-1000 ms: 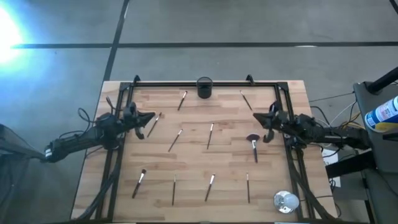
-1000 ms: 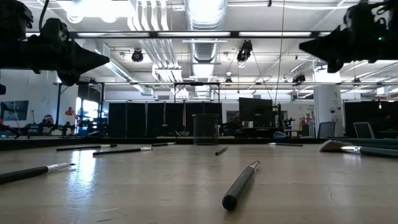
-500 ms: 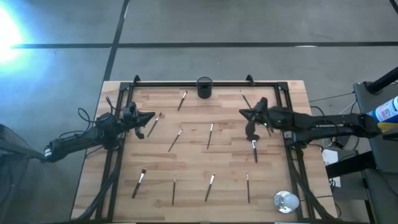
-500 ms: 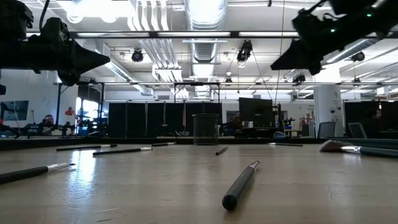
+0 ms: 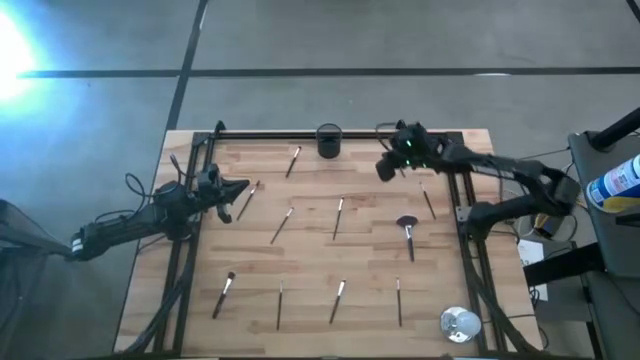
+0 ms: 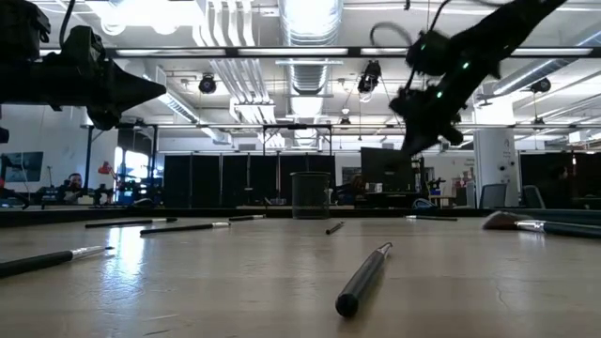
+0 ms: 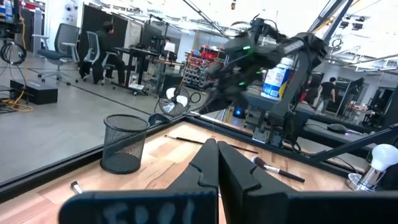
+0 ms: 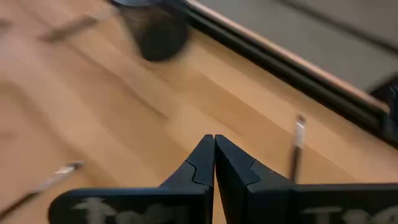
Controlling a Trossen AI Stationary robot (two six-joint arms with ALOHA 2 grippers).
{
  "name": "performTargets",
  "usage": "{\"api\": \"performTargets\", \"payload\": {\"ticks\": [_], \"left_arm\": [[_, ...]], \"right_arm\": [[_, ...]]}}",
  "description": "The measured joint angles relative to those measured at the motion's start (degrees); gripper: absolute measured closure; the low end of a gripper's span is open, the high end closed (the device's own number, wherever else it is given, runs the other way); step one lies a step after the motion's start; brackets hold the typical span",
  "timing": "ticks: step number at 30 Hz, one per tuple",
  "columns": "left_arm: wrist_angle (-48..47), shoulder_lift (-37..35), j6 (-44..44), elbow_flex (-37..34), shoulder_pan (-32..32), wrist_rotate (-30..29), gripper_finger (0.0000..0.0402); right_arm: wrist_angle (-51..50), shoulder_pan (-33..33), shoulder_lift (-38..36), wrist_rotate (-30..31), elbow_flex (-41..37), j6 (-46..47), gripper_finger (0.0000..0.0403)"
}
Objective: Put items in baskets/containers
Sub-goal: Put the black eyeshadow brush into the black pen holder
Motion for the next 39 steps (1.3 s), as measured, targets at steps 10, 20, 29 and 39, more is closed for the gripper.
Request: {"api": "performTargets", "payload": {"ticks": [10,20,29,39], "left_arm": [[-0.1,0.0,-0.3,0.0,0.0,0.0,0.0402],[-0.8,0.0,-0.7,0.0,0.0,0.0,0.0402],[-2.9,0.0,-1.9,-0.1,0.0,0.1,0.0402],[-2.9,0.0,-2.0,-0.1,0.0,0.0,0.0402]], "right_arm": [[-10.6,-8.3,20.4,-2.8,15.8,-2.8,0.0362],[-19.9,-12.6,30.5,-2.8,27.3,-4.2,0.0299],[-19.2,-16.2,33.5,-2.8,27.5,-3.8,0.0310],[-19.1,-16.3,36.3,-3.2,27.6,-4.3,0.0325]]}}
